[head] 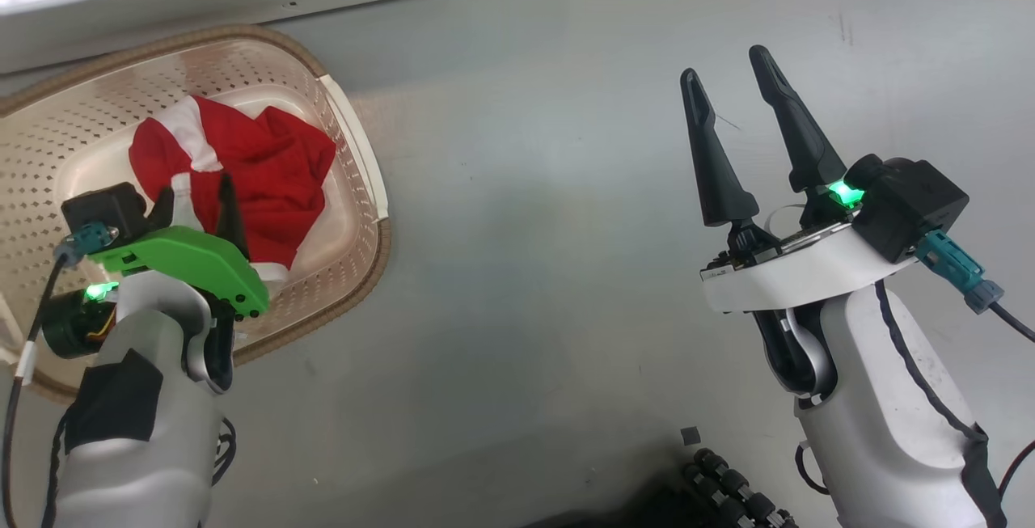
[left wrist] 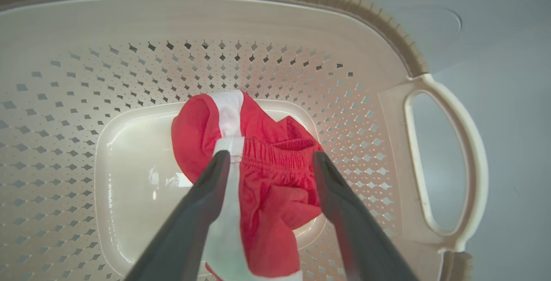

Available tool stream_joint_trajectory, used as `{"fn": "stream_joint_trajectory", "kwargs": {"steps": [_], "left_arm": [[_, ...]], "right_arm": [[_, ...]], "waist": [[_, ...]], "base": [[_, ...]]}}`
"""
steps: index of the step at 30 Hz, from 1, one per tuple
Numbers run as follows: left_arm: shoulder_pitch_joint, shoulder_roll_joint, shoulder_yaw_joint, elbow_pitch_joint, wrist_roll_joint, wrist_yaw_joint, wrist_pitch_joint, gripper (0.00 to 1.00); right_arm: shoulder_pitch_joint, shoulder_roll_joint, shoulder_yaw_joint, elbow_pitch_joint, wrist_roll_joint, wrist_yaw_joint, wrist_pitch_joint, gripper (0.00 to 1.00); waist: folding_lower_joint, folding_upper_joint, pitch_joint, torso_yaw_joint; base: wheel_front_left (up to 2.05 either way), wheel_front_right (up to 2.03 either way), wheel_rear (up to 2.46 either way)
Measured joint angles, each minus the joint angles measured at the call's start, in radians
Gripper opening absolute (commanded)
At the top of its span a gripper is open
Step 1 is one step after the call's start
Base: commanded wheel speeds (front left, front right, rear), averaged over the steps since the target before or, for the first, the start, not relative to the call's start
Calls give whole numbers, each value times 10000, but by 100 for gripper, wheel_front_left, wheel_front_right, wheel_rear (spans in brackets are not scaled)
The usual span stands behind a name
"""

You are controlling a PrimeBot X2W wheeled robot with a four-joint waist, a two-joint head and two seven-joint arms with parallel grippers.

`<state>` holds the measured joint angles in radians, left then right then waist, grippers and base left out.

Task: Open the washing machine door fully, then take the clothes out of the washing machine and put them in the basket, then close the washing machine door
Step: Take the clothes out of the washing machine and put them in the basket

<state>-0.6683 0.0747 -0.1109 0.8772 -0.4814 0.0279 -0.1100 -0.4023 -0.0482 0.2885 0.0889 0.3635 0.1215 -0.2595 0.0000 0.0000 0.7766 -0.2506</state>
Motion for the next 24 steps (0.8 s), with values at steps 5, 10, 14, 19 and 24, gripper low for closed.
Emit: {"fn": "stream_joint_trajectory", "kwargs": {"steps": [5,10,14,19,24], "left_arm": [[-3,-23,-105,138,36,-257,-725,100],[19,-35,-234,167,182,-514,-1262,100],[86,-65,-477,67,431,-688,-1392,100],[372,-171,-717,-272,748,-786,-1421,100],[555,-224,-802,-698,872,-861,-1423,100]], "right_arm": [[4,-2,-59,178,-25,2,0,100],[35,-2,-81,385,-96,2,0,100],[215,-2,-161,568,-219,2,0,100],[586,-2,-380,780,-418,2,0,100],[884,-4,-591,901,-428,2,0,100]], "waist": [[0,0,-379,95],[0,0,-854,224],[0,0,-1301,355],[0,0,-1901,566],[0,0,-2399,774]], "base": [[0,0,0],[0,0,0],[0,0,0],[0,0,0],[0,0,0]]}}
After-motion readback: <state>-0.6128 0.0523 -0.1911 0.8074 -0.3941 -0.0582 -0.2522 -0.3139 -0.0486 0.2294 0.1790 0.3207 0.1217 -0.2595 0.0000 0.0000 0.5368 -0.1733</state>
